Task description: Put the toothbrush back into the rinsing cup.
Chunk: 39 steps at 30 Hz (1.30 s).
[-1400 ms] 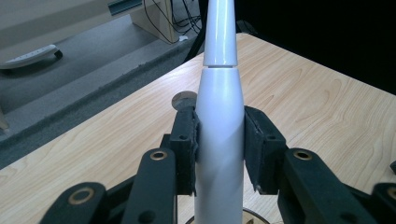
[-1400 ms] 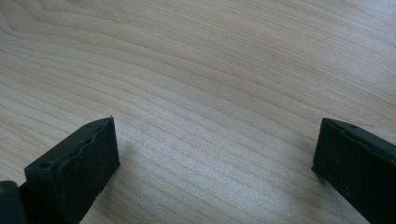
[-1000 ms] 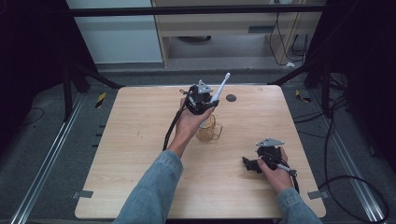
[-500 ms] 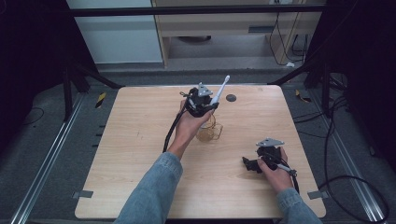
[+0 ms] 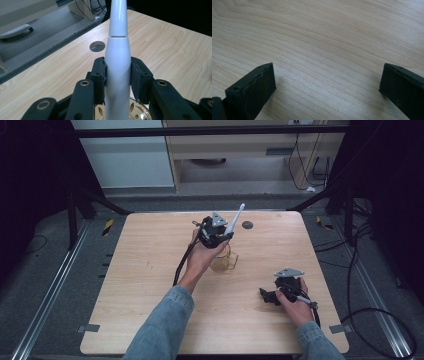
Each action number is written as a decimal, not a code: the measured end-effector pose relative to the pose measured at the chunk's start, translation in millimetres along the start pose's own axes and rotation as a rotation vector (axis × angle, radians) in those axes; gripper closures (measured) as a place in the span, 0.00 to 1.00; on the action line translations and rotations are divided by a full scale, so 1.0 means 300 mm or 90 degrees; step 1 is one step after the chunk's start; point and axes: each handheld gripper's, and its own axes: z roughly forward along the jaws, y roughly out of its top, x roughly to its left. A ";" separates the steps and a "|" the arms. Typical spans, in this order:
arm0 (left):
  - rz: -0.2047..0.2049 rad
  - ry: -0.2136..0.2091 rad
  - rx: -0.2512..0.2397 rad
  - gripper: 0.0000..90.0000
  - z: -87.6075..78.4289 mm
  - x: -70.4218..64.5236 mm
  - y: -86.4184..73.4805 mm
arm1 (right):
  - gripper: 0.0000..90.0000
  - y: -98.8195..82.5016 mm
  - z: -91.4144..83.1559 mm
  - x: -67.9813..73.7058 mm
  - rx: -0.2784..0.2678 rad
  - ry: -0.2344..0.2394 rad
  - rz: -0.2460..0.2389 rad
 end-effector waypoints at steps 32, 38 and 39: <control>-0.001 -0.005 0.040 0.74 -0.003 -0.010 -0.067 | 0.00 0.000 0.000 0.000 0.000 0.000 0.000; -0.006 -0.008 0.043 0.74 0.003 -0.009 -0.077 | 0.00 0.000 0.000 -0.001 0.000 0.000 -0.002; -0.007 -0.008 0.044 0.74 0.004 -0.009 -0.079 | 0.00 0.000 0.000 -0.001 -0.001 0.000 -0.002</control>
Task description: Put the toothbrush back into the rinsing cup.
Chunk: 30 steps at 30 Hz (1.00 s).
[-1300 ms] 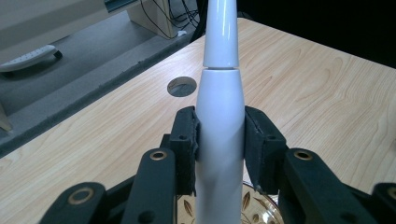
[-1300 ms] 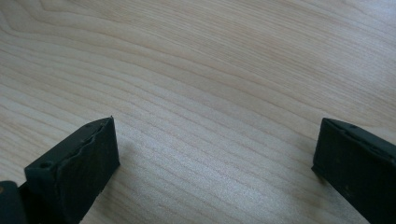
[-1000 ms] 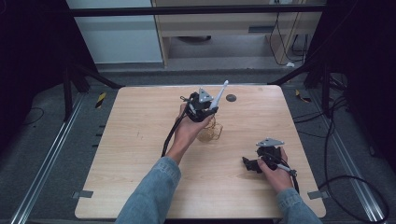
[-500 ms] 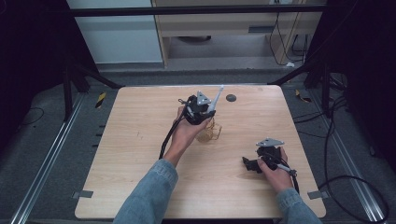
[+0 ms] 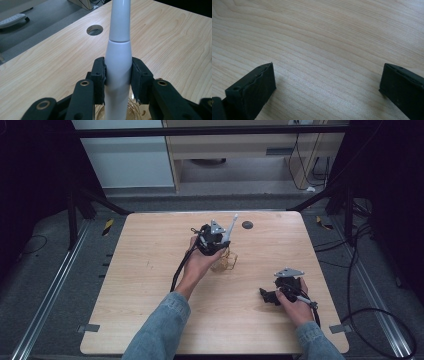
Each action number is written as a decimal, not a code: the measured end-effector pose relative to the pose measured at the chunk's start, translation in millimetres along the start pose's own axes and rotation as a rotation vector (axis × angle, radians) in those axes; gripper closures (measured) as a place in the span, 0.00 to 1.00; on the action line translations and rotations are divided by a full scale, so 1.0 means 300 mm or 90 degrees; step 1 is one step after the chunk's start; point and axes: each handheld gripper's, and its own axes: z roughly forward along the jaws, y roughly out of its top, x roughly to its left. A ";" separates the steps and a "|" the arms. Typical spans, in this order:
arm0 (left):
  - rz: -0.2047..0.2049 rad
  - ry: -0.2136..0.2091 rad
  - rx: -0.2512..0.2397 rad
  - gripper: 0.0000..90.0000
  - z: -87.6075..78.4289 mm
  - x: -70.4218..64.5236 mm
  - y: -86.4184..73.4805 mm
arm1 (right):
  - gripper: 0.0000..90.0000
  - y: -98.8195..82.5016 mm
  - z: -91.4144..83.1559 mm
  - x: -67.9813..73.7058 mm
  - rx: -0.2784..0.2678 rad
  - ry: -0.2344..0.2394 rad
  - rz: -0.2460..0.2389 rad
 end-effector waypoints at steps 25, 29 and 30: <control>-0.020 -0.004 -0.002 0.74 0.012 0.005 -0.013 | 0.00 0.000 0.000 0.001 0.001 0.000 0.003; -0.022 -0.005 -0.003 0.74 0.016 0.007 -0.012 | 0.00 0.000 0.000 0.001 0.001 0.000 0.003; -0.022 -0.005 -0.003 0.74 0.017 0.006 -0.012 | 0.00 0.000 0.000 0.001 0.001 0.001 0.003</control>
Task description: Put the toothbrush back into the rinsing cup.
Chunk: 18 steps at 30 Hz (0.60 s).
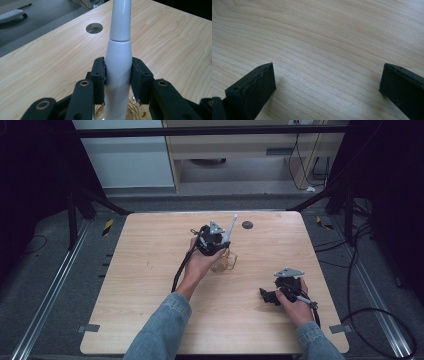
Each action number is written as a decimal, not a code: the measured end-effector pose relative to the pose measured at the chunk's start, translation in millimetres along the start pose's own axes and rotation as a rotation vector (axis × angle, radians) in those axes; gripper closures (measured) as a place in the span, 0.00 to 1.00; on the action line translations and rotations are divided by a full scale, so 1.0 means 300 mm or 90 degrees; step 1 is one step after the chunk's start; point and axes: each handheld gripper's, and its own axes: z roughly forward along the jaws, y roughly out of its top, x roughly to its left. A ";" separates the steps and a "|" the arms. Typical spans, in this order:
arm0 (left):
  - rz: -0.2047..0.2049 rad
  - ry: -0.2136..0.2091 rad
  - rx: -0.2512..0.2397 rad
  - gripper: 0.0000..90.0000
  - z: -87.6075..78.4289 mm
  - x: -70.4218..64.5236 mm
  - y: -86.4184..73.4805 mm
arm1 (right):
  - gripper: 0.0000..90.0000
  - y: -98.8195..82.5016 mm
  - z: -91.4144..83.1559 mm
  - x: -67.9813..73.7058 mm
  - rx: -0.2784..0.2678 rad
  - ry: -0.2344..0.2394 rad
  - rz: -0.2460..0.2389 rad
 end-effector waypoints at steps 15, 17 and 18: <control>-0.005 0.002 0.001 0.73 0.001 0.002 0.001 | 0.00 0.000 0.000 0.000 0.000 0.000 0.000; -0.004 0.002 0.001 0.73 0.001 0.002 0.001 | 0.00 0.000 0.000 0.000 0.000 0.000 0.000; -0.004 0.002 0.001 0.73 0.001 0.001 0.001 | 0.00 0.000 0.000 0.000 0.000 0.000 0.000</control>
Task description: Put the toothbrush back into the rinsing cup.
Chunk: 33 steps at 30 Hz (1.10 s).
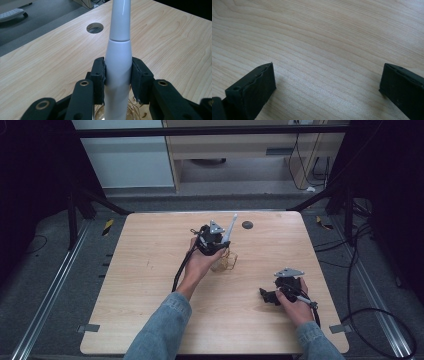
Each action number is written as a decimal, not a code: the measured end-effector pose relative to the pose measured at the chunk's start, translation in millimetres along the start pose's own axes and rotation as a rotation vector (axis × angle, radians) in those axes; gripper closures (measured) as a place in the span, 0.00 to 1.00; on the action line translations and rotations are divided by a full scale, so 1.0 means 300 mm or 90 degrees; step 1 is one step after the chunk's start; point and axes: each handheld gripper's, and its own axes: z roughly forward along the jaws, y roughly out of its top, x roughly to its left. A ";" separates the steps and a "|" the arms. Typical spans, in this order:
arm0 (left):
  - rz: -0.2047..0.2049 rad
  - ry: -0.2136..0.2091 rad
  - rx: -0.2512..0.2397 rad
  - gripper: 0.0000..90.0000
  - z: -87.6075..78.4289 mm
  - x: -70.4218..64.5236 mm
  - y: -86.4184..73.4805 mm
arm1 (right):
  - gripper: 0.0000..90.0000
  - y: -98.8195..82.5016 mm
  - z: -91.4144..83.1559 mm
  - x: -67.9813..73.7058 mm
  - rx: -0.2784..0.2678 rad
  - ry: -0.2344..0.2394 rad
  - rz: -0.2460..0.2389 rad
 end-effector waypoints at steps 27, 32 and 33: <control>0.000 0.010 -0.017 0.56 -0.039 0.006 0.007 | 0.00 0.000 0.000 0.000 0.000 0.000 0.000; 0.011 0.003 -0.004 0.47 -0.058 -0.004 0.010 | 0.00 0.000 0.000 0.000 0.000 0.000 0.000; 0.011 0.000 -0.003 0.45 -0.061 -0.005 0.011 | 0.00 0.000 0.000 0.000 0.000 0.000 0.000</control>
